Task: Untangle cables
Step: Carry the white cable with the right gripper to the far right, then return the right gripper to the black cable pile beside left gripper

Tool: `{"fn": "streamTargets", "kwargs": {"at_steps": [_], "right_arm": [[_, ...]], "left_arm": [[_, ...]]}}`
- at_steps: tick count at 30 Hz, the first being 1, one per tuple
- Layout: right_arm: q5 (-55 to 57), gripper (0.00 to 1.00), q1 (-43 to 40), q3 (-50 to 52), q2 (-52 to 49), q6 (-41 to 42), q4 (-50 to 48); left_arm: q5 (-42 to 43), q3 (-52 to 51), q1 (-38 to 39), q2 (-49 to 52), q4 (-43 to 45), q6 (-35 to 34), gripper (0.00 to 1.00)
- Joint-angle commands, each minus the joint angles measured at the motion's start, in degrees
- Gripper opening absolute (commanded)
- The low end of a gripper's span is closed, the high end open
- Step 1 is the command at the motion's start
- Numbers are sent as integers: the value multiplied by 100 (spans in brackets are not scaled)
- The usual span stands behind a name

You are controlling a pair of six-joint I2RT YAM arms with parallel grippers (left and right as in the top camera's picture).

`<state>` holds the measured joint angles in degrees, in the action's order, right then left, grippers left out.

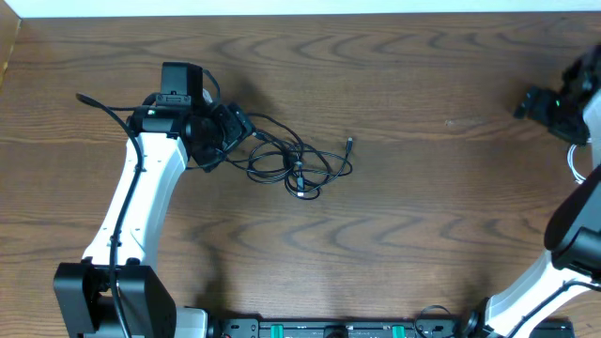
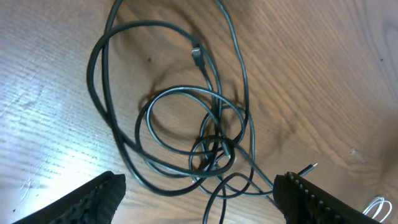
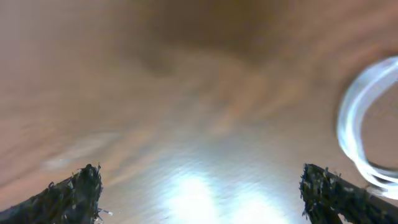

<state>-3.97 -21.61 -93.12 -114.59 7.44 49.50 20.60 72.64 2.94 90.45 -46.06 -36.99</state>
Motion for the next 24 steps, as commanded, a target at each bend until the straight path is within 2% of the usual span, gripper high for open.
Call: {"fn": "streamTargets", "kwargs": {"at_steps": [1, 4, 7, 19, 24], "right_arm": [[-1384, 99, 385, -203, 59, -181, 107], [-2441, 99, 664, -114, 55, -638, 37], [-2938, 99, 1012, -4, 55, -966, 24], [-2940, 99, 2726, 461, 52, -1633, -205], [-2813, 99, 3392, 481, 44, -1628, -393]], "left_arm": [[-98, -44, 2, 13, -85, 120, 81], [-101, -44, 2, 13, -149, 120, 81], [-101, -46, 2, 13, -210, 120, 82], [-98, -361, 2, 13, -398, 98, 80], [-96, -570, 2, 13, -61, -321, 78]]}}
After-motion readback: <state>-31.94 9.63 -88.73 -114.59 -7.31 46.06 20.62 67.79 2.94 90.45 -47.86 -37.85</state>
